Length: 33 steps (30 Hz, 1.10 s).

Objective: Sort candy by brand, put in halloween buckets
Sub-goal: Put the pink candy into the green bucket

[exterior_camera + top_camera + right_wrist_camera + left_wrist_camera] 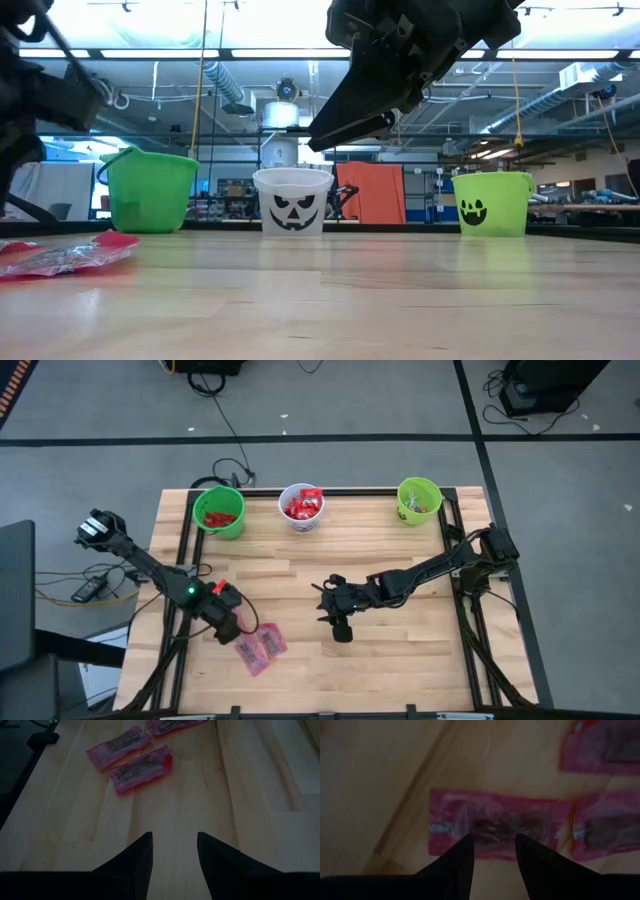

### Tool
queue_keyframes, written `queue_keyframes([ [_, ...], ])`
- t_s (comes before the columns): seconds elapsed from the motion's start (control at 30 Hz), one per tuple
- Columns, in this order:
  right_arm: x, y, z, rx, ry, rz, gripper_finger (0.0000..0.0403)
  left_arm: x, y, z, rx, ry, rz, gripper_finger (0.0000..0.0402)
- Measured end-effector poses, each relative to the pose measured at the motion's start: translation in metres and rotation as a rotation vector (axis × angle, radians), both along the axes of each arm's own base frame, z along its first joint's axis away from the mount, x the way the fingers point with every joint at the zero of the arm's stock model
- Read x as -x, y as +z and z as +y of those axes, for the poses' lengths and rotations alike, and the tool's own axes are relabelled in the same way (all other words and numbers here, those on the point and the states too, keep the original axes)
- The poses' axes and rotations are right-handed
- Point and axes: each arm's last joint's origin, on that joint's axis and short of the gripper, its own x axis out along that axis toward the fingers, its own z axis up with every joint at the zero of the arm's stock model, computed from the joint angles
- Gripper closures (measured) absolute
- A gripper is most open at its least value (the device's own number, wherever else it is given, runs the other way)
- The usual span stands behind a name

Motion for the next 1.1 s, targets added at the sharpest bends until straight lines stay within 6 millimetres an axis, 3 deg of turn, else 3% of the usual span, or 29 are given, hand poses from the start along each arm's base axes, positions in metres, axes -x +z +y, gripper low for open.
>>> queue_keyframes([
  [0.2, 0.0, 0.0, 0.0, 0.0, 0.001, -0.003, 0.0238, -0.002, -0.008, -0.004, -0.034, -0.003, 0.039, 0.0243],
  [0.43, 0.0, 0.0, 0.0, 0.0, 0.001, -0.003, 0.0238, -0.007, -0.021, -0.007, -0.082, -0.028, 0.103, 0.0174],
  [0.53, 0.0, 0.0, 0.0, -0.001, 0.001, -0.003, 0.0238, -0.008, -0.026, -0.008, -0.11, -0.062, 0.125, 0.0165],
  [0.67, 0.0, 0.0, 0.0, -0.001, 0.001, -0.003, 0.0238, -0.01, -0.026, -0.007, -0.114, -0.032, 0.117, 0.0207],
  [0.9, 0.0, 0.0, 0.0, -0.005, -0.003, -0.003, 0.0238, -0.012, -0.017, -0.001, -0.134, 0.017, 0.062, 0.038],
  [1.1, 0.0, 0.0, 0.0, -0.006, -0.003, -0.003, 0.0238, -0.011, 0.008, 0.015, -0.244, 0.064, -0.034, 0.0372],
])
